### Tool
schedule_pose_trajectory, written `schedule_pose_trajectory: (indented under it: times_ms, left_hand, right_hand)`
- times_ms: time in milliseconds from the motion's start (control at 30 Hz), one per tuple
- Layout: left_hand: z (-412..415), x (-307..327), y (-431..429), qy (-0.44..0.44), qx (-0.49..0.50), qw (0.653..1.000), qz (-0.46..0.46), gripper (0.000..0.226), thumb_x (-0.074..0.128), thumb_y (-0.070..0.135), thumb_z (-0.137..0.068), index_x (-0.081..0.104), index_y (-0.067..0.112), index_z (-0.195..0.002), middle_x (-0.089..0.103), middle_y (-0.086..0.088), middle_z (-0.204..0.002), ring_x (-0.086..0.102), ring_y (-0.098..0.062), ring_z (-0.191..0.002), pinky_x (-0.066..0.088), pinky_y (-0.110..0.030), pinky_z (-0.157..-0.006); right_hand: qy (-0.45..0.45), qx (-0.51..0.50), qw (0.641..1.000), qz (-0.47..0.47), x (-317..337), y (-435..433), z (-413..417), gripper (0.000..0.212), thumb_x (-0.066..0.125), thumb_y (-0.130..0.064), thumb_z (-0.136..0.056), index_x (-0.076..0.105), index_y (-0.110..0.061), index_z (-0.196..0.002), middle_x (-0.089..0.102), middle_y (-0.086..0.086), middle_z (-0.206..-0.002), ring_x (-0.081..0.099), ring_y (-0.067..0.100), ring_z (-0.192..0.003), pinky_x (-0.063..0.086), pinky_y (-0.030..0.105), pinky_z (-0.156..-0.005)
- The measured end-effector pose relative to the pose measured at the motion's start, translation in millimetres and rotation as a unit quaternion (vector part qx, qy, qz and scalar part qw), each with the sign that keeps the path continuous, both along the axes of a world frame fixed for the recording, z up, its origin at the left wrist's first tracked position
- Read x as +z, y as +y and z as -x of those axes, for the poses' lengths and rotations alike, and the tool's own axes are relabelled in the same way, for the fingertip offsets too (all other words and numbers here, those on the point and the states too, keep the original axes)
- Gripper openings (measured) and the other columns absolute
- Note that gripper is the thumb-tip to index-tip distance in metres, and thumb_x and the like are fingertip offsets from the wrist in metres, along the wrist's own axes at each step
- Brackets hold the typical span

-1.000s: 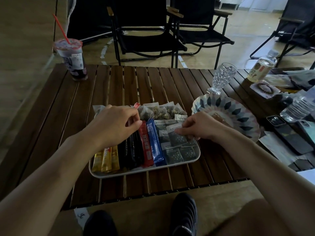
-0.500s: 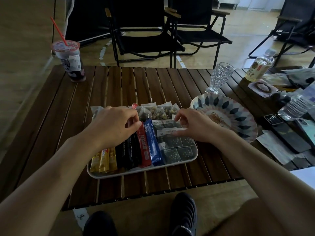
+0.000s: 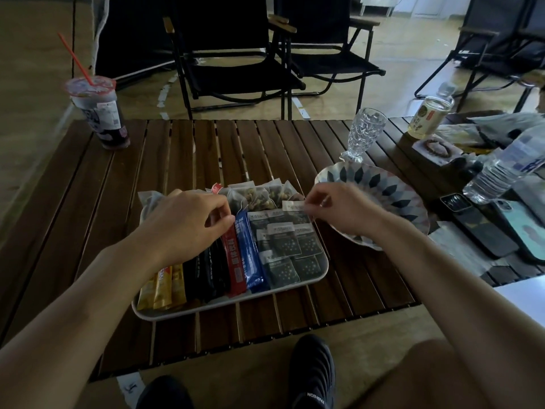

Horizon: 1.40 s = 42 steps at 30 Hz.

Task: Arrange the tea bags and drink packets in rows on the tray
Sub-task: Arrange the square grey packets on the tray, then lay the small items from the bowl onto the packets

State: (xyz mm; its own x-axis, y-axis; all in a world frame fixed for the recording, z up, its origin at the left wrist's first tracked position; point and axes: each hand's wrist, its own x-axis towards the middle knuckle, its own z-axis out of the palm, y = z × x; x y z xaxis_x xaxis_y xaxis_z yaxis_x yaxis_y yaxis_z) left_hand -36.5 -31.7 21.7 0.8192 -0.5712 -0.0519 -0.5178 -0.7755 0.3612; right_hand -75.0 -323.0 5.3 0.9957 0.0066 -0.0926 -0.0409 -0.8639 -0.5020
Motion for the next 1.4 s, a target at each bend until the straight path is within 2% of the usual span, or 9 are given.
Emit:
schedule_pose_trajectory:
  times_ms: [133,267,467,600,800,933,1067,1267,1400]
  left_hand:
    - [-1,-4,-7,-0.012,-0.008,1.0,-0.003,0.026,0.041,0.062,-0.085,0.055,0.042,-0.094,0.062,0.013,-0.099,0.059,-0.015,-0.095,0.054,-0.04,-0.08]
    - [1,-4,-13,-0.034,-0.016,0.999,-0.017,0.016,0.049,0.054,-0.091,0.056,0.041,-0.095,0.059,0.015,-0.098,0.055,-0.01,-0.094,0.039,-0.028,-0.071]
    - [2,-5,-20,-0.031,-0.018,0.999,-0.016,0.015,0.052,0.05,-0.092,0.058,0.037,-0.097,0.058,0.011,-0.098,0.049,-0.009,-0.095,0.038,-0.029,-0.075]
    - [1,-6,-22,-0.024,-0.026,0.999,-0.013,0.021,0.047,0.054,-0.088,0.058,0.037,-0.094,0.057,0.013,-0.091,0.055,-0.011,-0.092,0.048,-0.034,-0.079]
    - [3,-4,-22,-0.029,-0.028,0.999,-0.021,0.024,0.045,0.055,-0.087,0.059,0.036,-0.094,0.058,0.014,-0.09,0.057,-0.01,-0.088,0.049,-0.035,-0.08]
    - [5,0,-21,-0.016,-0.027,0.999,-0.022,0.029,0.04,0.061,-0.083,0.056,0.039,-0.094,0.059,0.014,-0.091,0.058,-0.012,-0.09,0.052,-0.04,-0.085]
    - [5,1,-18,-0.012,-0.024,0.999,-0.02,0.033,0.039,0.061,-0.083,0.058,0.037,-0.096,0.062,0.012,-0.093,0.058,-0.01,-0.088,0.051,-0.038,-0.084]
    - [4,-3,-16,-0.031,-0.019,0.999,-0.019,0.023,0.046,0.055,-0.09,0.058,0.037,-0.095,0.058,0.015,-0.09,0.054,-0.009,-0.088,0.041,-0.03,-0.074]
    - [6,-1,-15,-0.045,-0.019,0.999,-0.02,0.018,0.049,0.052,-0.093,0.059,0.037,-0.095,0.057,0.016,-0.09,0.053,-0.008,-0.09,0.032,-0.028,-0.074]
  right_hand:
    - [0.004,-0.166,0.985,0.047,1,-55,9,0.02,0.069,-0.031,-0.09,0.068,-0.019,-0.105,0.067,-0.005,-0.103,0.06,0.01,-0.09,0.044,0.024,-0.072]
    - [0.059,-0.255,0.96,0.104,-11,-99,18,0.033,0.073,-0.032,-0.085,0.069,-0.016,-0.114,0.066,0.002,-0.117,0.052,0.012,-0.093,0.04,0.026,-0.08]
    - [0.088,-0.262,0.955,0.105,-26,-110,17,0.014,0.072,-0.029,-0.087,0.077,-0.016,-0.088,0.069,0.0,-0.092,0.052,0.004,-0.071,0.038,0.018,-0.055]
    - [0.13,-0.278,0.946,0.107,-33,-116,8,0.033,0.068,-0.037,-0.086,0.072,-0.009,-0.103,0.068,0.009,-0.101,0.063,0.021,-0.088,0.055,0.031,-0.071]
    - [0.137,-0.248,0.955,0.085,-21,-108,13,0.028,0.065,-0.032,-0.091,0.074,-0.01,-0.104,0.068,0.01,-0.102,0.063,0.021,-0.09,0.055,0.035,-0.081]
    - [0.175,-0.233,0.954,0.075,-21,-97,18,0.034,0.074,-0.031,-0.084,0.067,-0.01,-0.111,0.065,0.008,-0.106,0.062,0.019,-0.093,0.05,0.026,-0.07]
    - [0.191,-0.243,0.948,0.077,-19,-94,16,0.04,0.075,-0.033,-0.082,0.067,-0.01,-0.114,0.066,0.007,-0.105,0.064,0.019,-0.091,0.052,0.027,-0.07]
    - [0.205,-0.226,0.952,0.025,-14,-87,20,0.025,0.066,-0.037,-0.09,0.061,-0.012,-0.096,0.061,0.005,-0.086,0.058,0.016,-0.075,0.045,0.025,-0.061]
    - [0.218,-0.204,0.954,0.036,-12,-90,24,0.02,0.064,-0.033,-0.092,0.059,-0.014,-0.097,0.062,0.005,-0.089,0.059,0.016,-0.075,0.045,0.024,-0.057]
